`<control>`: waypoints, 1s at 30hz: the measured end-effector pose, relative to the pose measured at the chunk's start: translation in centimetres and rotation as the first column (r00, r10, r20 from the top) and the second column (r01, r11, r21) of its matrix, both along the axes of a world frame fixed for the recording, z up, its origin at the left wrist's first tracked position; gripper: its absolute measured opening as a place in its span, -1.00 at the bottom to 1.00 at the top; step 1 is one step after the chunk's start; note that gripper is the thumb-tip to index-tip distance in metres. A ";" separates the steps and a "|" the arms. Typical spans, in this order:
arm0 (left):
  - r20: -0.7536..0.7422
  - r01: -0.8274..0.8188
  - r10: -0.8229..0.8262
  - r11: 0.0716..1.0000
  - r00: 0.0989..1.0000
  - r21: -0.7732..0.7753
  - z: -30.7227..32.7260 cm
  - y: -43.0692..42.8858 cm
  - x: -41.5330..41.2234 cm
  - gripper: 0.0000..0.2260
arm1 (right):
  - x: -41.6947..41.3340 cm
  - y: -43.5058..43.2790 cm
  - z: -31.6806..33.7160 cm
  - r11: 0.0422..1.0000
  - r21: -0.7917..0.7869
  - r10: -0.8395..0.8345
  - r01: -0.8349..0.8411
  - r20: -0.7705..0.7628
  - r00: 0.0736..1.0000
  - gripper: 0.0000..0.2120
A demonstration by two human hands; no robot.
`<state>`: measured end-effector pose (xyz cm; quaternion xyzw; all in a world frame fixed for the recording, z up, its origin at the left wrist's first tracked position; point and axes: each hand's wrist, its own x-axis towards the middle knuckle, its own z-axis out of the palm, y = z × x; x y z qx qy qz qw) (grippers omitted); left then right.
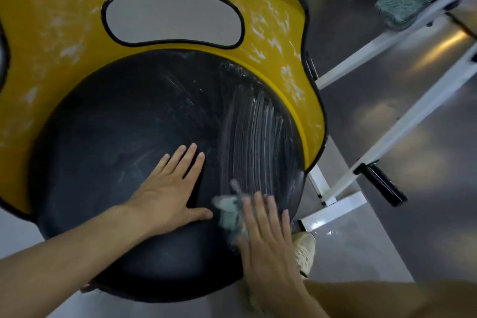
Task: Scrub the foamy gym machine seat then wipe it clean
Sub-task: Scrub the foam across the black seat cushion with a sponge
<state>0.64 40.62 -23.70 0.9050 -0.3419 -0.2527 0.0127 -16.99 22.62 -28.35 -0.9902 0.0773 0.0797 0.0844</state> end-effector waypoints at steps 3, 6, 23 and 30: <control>-0.013 0.013 -0.013 1.000 1.000 0.023 0.0 -0.1 -0.3 0.04 | 4.5 -4.5 -0.1 0.985 0.034 -0.167 0.167 0.008 0.986 -0.42; -0.022 0.023 -0.023 0.999 1.000 0.033 0.0 -0.3 -0.1 0.05 | 7.9 -6.8 0.5 0.964 0.087 -0.253 0.251 0.012 0.967 -0.45; -0.008 0.033 -0.032 0.999 0.999 0.007 -0.5 0.1 0.2 0.05 | 6.5 -4.7 0.2 0.995 0.041 -0.087 0.087 -0.013 0.996 -0.41; -0.029 0.043 -0.043 0.999 0.999 0.021 0.0 -0.1 0.5 0.06 | 9.0 -5.6 1.0 0.994 -0.003 -0.111 0.111 -0.078 0.991 -0.41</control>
